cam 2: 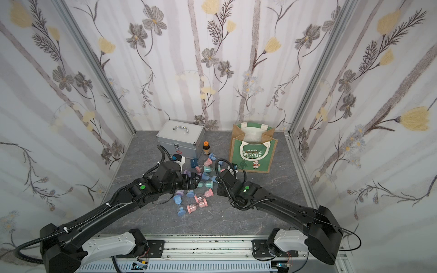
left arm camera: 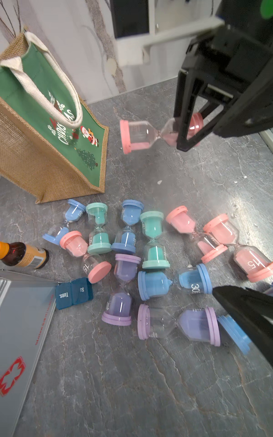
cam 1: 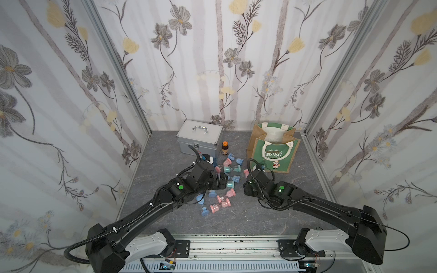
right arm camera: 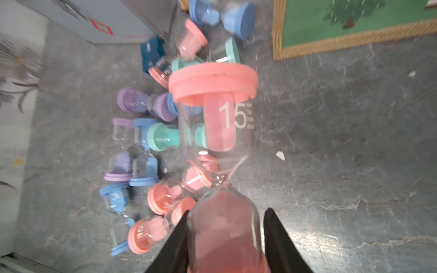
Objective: Put the hourglass into the canvas bag
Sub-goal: Pick up the hourglass from the center of the board, then place the hourglass in the canvas bag.
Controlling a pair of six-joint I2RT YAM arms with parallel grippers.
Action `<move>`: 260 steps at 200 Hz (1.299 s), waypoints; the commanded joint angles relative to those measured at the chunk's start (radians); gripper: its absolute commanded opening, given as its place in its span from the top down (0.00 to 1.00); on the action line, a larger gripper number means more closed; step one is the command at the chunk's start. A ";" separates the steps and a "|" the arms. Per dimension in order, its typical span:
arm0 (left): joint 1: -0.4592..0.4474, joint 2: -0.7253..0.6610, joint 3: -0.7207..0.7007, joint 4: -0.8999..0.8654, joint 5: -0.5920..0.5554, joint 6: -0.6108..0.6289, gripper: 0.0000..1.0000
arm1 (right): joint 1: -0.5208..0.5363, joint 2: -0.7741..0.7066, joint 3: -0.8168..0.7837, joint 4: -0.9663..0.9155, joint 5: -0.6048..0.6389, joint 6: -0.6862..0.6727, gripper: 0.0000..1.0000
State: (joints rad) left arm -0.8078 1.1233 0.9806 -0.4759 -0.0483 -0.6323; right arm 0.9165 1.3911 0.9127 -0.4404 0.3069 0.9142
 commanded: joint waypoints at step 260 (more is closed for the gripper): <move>0.002 0.259 0.245 0.184 0.083 0.045 0.00 | -0.681 0.489 0.647 0.037 -0.057 -0.347 0.77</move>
State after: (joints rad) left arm -0.8078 1.3743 1.2175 -0.3180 0.0311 -0.5831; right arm 0.2478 1.8233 1.5116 -0.3981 0.2657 0.5827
